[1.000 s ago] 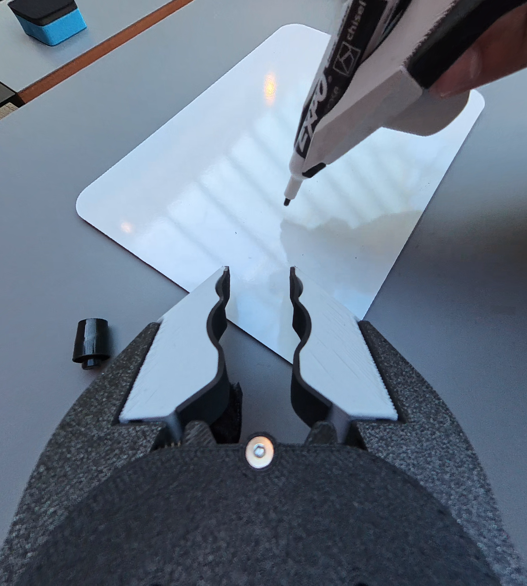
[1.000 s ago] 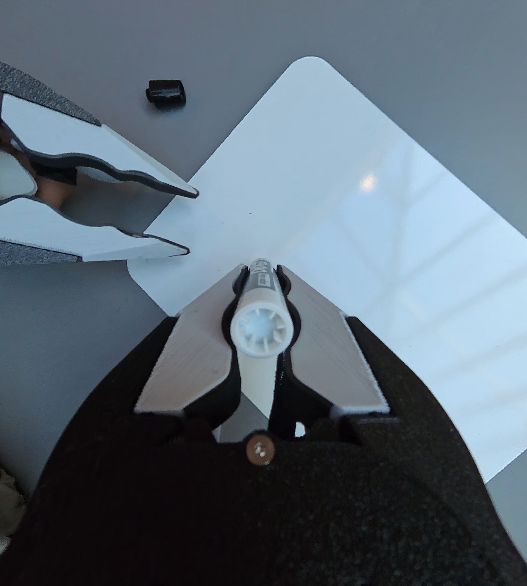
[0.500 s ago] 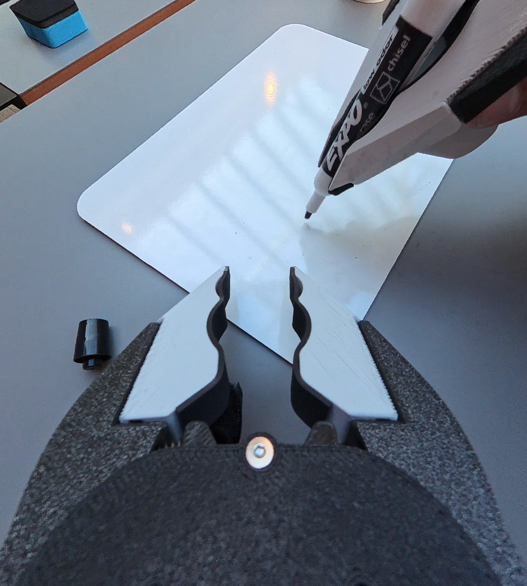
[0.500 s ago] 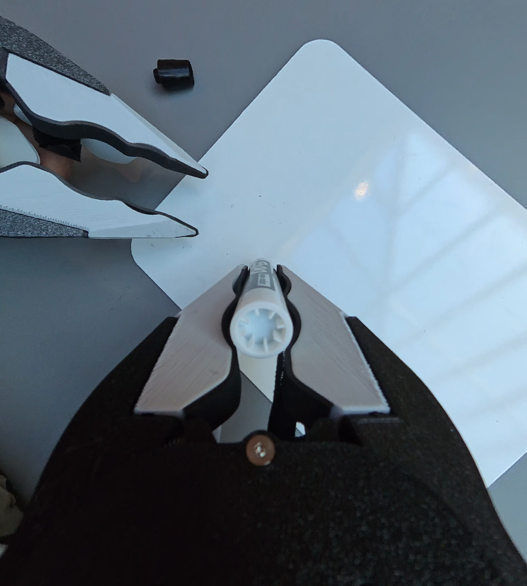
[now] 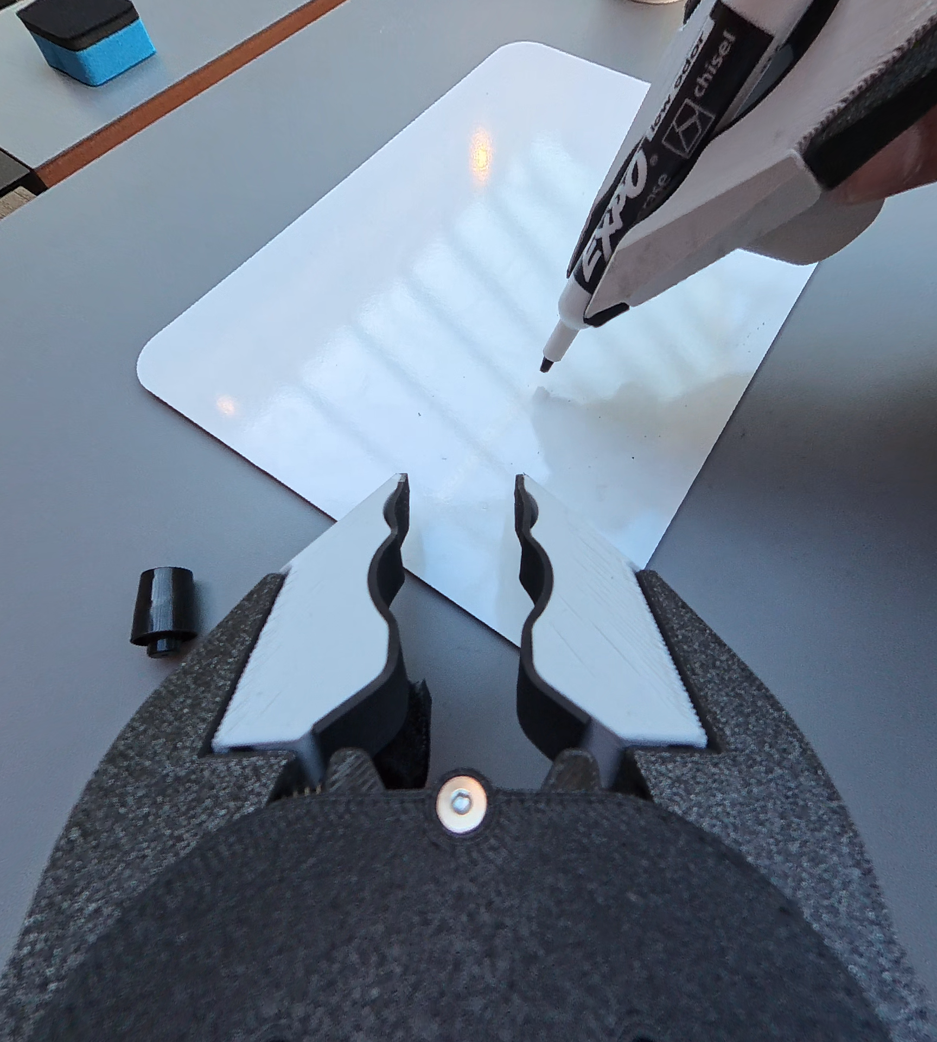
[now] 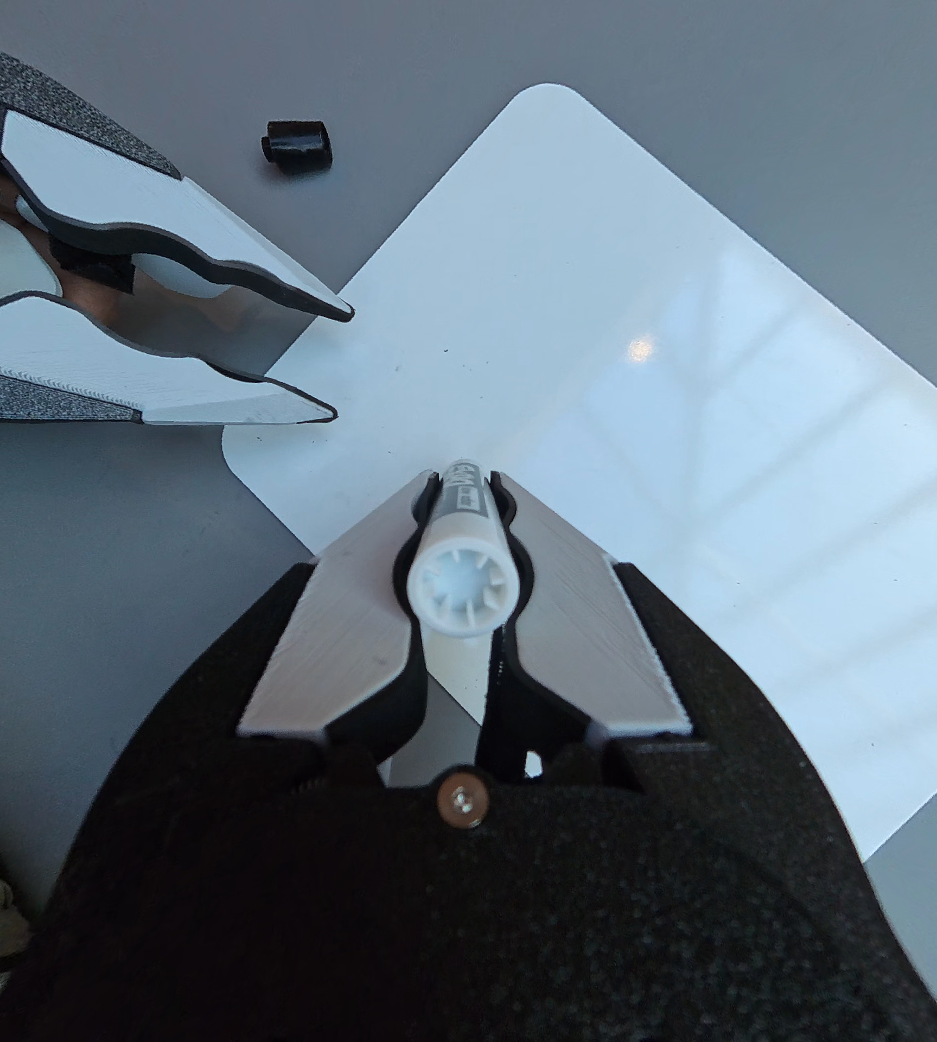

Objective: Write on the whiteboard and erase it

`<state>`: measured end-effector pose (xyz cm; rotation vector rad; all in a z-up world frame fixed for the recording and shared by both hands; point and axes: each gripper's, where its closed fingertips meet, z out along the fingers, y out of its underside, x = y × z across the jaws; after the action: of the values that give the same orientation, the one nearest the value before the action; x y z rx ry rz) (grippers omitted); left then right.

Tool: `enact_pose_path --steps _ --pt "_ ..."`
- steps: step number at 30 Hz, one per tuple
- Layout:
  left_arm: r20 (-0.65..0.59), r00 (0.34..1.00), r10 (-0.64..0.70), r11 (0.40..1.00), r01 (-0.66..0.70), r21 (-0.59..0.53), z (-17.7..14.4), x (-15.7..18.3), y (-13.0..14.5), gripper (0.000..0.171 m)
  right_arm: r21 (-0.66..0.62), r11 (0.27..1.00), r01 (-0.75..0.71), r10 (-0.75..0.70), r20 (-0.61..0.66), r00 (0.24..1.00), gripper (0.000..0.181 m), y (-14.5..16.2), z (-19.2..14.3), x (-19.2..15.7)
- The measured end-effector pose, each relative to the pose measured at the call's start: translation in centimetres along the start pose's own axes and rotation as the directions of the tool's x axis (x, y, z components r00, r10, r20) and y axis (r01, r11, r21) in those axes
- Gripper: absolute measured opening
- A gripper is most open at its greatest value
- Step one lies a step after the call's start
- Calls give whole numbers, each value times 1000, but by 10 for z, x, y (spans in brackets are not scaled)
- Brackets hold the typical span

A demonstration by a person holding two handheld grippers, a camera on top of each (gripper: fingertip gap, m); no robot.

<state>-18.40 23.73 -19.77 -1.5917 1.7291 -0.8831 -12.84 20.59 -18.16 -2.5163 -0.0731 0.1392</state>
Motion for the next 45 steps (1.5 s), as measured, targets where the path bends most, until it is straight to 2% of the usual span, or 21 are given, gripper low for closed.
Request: enact_pose_path --steps 14,26,34,39,42,45 --pt "5 1000 5 1000 -5 -6 1 -3 -3 37 16 1000 -2 2 -32 999 18 -10 -2 19" --pt "6 1000 4 1000 -4 -5 2 -4 -5 37 -9 1000 26 -26 -19 999 18 -27 14 26" --pt "11 1000 5 1000 -5 -5 1 -6 -4 37 37 999 0 0 -5 1000 18 -28 11 26" --pt "11 1000 -3 1000 3 -4 3 -7 -6 37 136 990 -22 24 -14 1000 18 -29 -2 31" --pt "9 996 -84 994 83 76 2 -22 -31 36 227 973 -36 41 -21 999 18 -28 -12 37" --pt "26 989 -146 984 143 104 5 -55 -67 37 310 950 -33 50 -49 998 18 -28 -18 44"
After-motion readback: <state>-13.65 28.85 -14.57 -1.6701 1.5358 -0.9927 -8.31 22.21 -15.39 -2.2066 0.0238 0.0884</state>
